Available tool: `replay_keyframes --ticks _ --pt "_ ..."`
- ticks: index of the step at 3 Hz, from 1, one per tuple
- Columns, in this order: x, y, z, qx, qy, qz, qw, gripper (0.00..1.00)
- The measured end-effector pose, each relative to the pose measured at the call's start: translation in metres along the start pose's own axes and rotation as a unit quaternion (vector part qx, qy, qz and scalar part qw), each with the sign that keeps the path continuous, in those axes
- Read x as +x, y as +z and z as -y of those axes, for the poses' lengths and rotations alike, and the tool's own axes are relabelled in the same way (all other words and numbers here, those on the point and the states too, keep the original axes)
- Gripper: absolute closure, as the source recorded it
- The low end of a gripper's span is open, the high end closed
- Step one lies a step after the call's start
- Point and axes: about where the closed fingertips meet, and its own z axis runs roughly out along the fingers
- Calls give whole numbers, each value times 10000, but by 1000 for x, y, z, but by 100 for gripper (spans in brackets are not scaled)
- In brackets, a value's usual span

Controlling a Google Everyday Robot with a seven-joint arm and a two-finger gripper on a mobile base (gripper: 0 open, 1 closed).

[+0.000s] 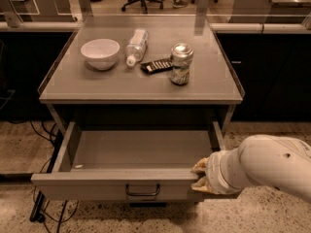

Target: Open top drawer

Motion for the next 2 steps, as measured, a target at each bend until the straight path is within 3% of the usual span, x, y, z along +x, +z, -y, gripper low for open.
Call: replay_keyframes --ticks 1,2 --pt "-1 -3 0 15 -9 5 10000 100" --pt "-1 -3 0 16 -9 5 10000 82"
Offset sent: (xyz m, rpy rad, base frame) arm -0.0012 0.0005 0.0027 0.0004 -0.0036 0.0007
